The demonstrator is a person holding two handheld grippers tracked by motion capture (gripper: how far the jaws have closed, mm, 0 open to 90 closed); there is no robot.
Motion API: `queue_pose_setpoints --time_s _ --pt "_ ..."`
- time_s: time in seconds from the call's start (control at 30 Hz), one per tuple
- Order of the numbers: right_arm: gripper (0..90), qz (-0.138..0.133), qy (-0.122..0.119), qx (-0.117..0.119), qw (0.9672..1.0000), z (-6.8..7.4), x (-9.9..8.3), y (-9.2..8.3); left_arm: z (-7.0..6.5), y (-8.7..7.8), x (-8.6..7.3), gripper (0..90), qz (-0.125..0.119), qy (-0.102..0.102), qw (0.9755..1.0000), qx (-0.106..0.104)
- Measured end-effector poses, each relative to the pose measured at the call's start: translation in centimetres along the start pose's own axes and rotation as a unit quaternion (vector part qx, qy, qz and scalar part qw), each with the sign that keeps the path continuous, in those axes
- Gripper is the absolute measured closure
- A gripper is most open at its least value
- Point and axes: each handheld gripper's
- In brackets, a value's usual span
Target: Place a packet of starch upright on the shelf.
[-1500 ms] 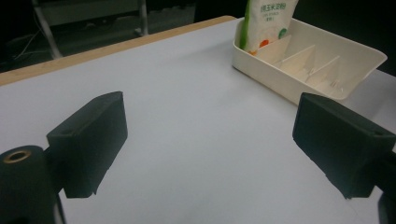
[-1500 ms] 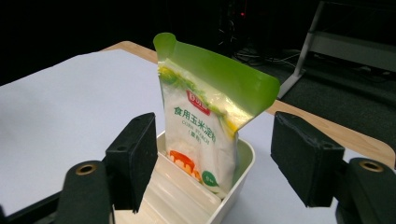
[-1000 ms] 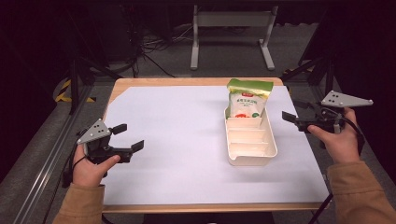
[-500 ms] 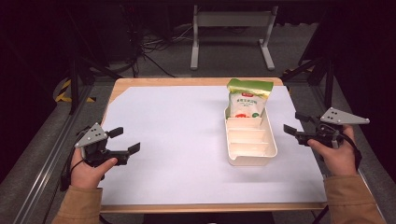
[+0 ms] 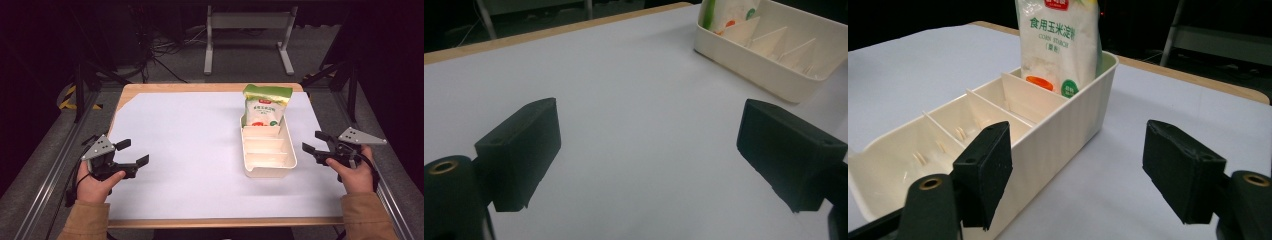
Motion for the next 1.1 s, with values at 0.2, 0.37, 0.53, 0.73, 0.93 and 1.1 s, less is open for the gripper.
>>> queue_pose_setpoints --time_s 0.2,0.37,0.53,0.73,0.93,1.1 --pt "28.5 0.008 0.012 -0.004 0.9999 -0.6 -2.1 0.9 0.2 0.4 -0.5 11.6 0.002 -0.002 1.0 0.002" --pt "28.5 0.021 0.013 -0.017 0.9996 -0.6 -3.5 1.9 0.4 0.8 -1.0 11.6 0.006 -0.007 0.9999 0.006" --pt "28.5 0.034 0.021 -0.026 0.9989 -0.9 -4.8 2.8 0.7 1.2 -1.7 11.6 0.01 -0.016 0.9998 0.009" --pt "28.5 0.045 0.014 -0.028 0.9985 -0.8 -5.1 3.2 0.9 1.8 -2.3 11.6 0.019 -0.019 0.9996 0.014" --pt "28.1 0.044 0.016 -0.029 0.9985 -0.8 -5.1 3.1 0.9 2.1 -2.5 11.6 0.024 -0.018 0.9995 0.014" --pt "29.8 0.033 0.023 -0.031 0.9987 -0.8 -4.9 2.9 0.9 2.2 -2.6 11.6 0.028 -0.023 0.9993 0.015"
Point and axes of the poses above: each handheld gripper's, and its own axes: y roughly forward along the jaws, x roughly out of its top, z roughly to its left, and after that the axes turned 10 degrees about y, right-handed
